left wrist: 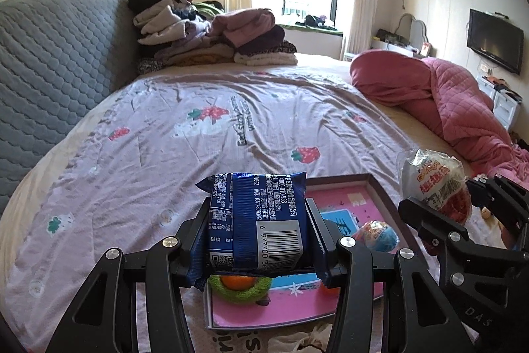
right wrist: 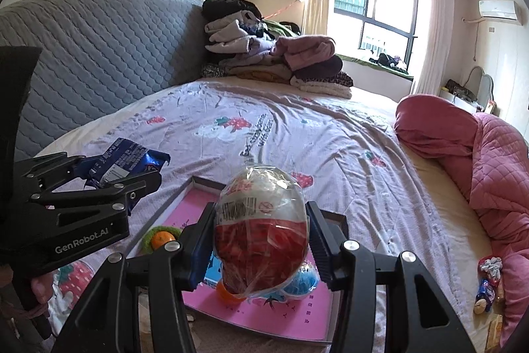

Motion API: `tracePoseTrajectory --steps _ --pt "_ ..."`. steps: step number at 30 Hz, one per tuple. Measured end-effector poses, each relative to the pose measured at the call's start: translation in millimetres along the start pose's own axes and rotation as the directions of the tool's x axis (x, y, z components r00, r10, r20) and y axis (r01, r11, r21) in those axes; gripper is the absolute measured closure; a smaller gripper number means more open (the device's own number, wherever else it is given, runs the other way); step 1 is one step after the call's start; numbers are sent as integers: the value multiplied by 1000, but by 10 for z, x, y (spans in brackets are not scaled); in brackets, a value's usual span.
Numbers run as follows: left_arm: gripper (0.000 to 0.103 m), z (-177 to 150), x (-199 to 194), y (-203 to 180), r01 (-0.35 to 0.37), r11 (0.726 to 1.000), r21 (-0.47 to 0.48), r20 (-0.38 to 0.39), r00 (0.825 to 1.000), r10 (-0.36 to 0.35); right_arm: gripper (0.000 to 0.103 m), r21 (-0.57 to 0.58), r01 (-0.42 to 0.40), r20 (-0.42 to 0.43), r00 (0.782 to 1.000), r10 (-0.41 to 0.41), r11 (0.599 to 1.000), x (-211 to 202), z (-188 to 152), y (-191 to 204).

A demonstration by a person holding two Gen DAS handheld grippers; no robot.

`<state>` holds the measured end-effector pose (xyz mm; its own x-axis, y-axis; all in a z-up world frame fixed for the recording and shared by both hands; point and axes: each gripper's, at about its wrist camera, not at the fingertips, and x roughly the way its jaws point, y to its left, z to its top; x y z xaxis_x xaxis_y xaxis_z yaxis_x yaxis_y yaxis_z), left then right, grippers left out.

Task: Organize objects
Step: 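Carry the snack packet and the red-wrapped egg over the tray with both tools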

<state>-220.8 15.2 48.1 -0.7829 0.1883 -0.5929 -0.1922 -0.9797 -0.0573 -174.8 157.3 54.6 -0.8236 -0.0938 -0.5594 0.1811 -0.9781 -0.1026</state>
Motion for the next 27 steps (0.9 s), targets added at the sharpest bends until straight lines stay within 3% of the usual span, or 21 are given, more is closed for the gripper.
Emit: tracePoseTrajectory --steps 13,27 --pt "50 -170 451 -92 -7 1000 14 -71 997 8 51 3 -7 -63 998 7 1000 321 -185 -68" --pt "50 -227 945 98 -40 999 26 -153 987 44 51 -11 -12 -153 988 10 1000 909 -234 -33"
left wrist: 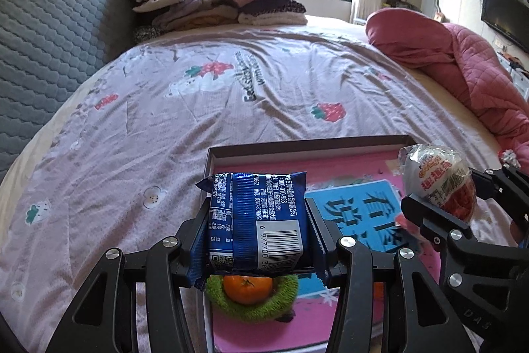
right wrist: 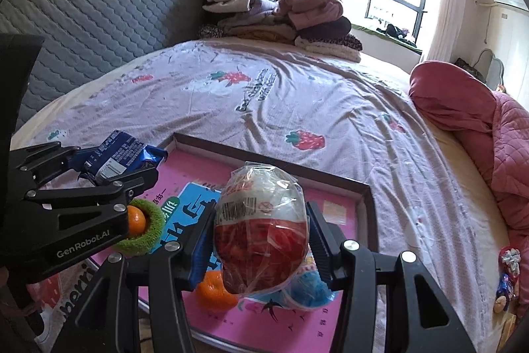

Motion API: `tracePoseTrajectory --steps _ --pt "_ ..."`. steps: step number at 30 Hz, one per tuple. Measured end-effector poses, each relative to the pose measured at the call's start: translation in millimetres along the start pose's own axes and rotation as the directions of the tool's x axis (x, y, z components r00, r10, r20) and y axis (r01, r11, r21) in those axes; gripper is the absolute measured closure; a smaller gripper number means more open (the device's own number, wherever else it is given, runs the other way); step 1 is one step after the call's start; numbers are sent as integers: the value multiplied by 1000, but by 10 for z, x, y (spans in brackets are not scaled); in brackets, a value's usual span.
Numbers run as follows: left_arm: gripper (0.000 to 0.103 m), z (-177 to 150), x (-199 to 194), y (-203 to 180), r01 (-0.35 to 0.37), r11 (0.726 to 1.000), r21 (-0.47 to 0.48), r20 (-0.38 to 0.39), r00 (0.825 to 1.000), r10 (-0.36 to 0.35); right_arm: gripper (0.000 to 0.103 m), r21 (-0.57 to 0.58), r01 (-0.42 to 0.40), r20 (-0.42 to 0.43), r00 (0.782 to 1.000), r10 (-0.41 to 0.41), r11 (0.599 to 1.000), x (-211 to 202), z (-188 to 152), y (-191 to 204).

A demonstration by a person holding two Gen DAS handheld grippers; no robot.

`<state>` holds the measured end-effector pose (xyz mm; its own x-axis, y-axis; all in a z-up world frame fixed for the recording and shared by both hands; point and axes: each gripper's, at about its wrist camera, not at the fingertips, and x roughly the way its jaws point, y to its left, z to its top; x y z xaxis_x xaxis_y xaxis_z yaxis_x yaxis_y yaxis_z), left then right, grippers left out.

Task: Organize objects
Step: 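Carry the snack packet and the red-wrapped egg over the tray with both tools, then drop the snack packet beside the green ring while the right tool releases the egg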

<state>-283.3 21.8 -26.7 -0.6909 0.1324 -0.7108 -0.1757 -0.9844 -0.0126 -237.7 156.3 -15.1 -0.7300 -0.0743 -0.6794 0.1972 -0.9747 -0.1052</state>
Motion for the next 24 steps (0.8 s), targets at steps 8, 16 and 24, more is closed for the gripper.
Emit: tracePoseTrajectory --steps 8,16,24 --pt "50 33 349 58 -4 1000 -3 -62 998 4 51 -27 -4 -69 998 2 1000 380 -13 36" --pt "50 47 605 63 0 1000 1 -115 993 0 51 -51 -10 -132 991 4 999 642 -49 76" --pt "50 4 729 53 9 1000 3 -164 987 -9 51 -64 -13 -173 985 2 998 726 -54 114"
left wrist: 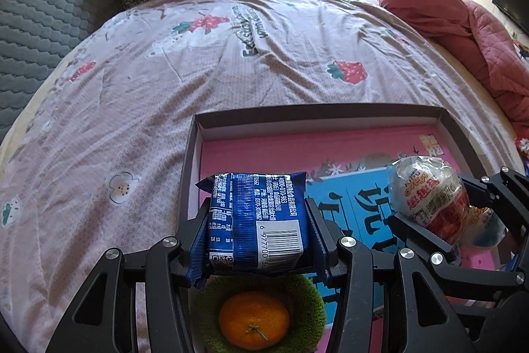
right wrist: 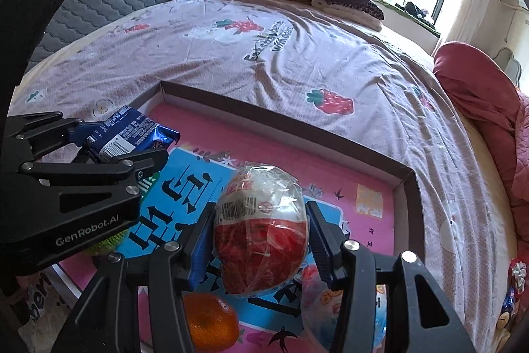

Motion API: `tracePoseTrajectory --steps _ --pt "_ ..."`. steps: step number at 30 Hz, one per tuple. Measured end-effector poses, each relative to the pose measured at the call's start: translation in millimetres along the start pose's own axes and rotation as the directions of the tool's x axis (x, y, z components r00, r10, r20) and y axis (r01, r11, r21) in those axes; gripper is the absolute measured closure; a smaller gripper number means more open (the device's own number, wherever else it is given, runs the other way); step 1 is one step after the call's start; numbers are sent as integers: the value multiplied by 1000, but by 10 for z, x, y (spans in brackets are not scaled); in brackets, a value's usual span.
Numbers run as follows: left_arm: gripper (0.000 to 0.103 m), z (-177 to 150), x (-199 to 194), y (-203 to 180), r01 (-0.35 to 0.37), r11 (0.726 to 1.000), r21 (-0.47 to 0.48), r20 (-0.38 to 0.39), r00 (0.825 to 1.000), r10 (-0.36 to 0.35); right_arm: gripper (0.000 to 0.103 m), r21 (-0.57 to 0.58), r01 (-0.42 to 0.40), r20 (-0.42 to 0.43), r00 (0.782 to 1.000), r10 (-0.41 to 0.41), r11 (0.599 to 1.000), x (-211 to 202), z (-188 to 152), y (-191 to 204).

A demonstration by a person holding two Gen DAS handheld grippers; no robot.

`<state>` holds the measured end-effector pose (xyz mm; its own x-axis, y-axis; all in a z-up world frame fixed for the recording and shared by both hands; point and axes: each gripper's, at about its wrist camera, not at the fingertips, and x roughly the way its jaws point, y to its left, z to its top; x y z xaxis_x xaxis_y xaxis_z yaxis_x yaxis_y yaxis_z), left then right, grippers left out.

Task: Organize objects
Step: 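Drop the snack packet beside the green ring while the right tool releases the egg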

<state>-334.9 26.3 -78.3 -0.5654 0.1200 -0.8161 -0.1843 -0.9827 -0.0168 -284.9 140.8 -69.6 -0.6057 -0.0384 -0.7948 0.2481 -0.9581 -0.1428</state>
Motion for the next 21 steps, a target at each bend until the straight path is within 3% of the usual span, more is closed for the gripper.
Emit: tracePoseTrajectory --steps 11,18,21 --pt "42 -6 -91 -26 -5 1000 10 13 1000 5 47 17 4 -3 1000 -4 1000 -100 -8 -31" --pt "40 1 -404 23 -4 1000 -11 64 998 5 45 26 10 39 999 -11 1000 -348 7 -68" --pt "34 -11 -603 30 -11 1000 -13 97 995 12 43 33 12 72 997 -14 999 -539 6 -69"
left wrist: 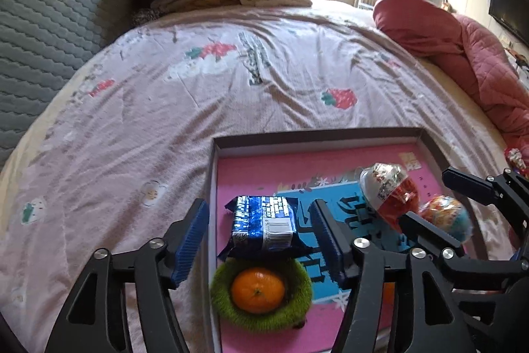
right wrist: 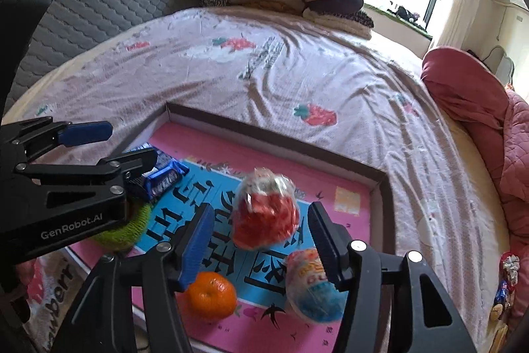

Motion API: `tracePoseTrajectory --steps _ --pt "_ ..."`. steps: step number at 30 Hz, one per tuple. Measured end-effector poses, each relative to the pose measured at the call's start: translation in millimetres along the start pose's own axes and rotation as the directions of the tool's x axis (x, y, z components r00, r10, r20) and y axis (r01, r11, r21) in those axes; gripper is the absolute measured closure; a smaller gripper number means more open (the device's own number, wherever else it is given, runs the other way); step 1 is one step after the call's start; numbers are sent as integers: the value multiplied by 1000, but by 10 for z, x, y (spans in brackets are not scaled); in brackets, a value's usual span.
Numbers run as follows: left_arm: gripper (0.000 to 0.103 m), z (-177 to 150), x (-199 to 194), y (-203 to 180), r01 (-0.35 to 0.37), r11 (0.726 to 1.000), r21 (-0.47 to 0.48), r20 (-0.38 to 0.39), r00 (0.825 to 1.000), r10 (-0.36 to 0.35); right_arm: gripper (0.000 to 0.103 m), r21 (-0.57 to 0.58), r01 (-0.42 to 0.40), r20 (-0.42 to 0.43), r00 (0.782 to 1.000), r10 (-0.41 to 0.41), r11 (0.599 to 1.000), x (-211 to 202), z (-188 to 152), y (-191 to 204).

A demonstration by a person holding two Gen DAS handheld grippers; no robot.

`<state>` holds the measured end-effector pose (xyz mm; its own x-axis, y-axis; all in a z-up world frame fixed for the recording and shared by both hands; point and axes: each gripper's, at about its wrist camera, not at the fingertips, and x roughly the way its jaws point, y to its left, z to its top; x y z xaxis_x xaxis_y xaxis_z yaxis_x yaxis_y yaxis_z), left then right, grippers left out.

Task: Organize objects
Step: 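Drop the snack packet beside the green ring while the right tool releases the egg, then withdraw both tools and move them toward the mesh bag and walnut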

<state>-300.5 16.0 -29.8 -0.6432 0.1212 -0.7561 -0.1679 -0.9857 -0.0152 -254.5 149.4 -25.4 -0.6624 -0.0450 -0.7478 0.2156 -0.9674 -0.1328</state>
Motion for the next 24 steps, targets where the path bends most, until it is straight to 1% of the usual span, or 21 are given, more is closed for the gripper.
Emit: tracePoseTrajectory --steps 2,7,11,17,19,24 --pt "33 -3 -169 2 -7 1000 -2 28 1000 7 42 2 -2 21 1000 2 1000 -121 5 -1" --pt "32 -40 -597 -24 1 1000 -8 86 996 0 41 9 -6 81 997 6 1000 -518 8 8" --pt "31 -92 -899 -62 8 1000 -3 119 993 -7 41 12 -5 116 993 4 1000 -795 2 33" --pt "30 -199 -1386 -130 7 1000 4 161 987 -8 41 21 -12 187 982 7 1000 -1337 -29 69" --pt "30 -245 -1558 -164 -6 1000 11 187 982 4 41 23 -9 211 977 4 1000 -1504 -55 82" --pt "30 -391 -1983 -221 -5 1000 19 236 972 0 41 27 -6 263 965 -1 1000 -1915 -138 133"
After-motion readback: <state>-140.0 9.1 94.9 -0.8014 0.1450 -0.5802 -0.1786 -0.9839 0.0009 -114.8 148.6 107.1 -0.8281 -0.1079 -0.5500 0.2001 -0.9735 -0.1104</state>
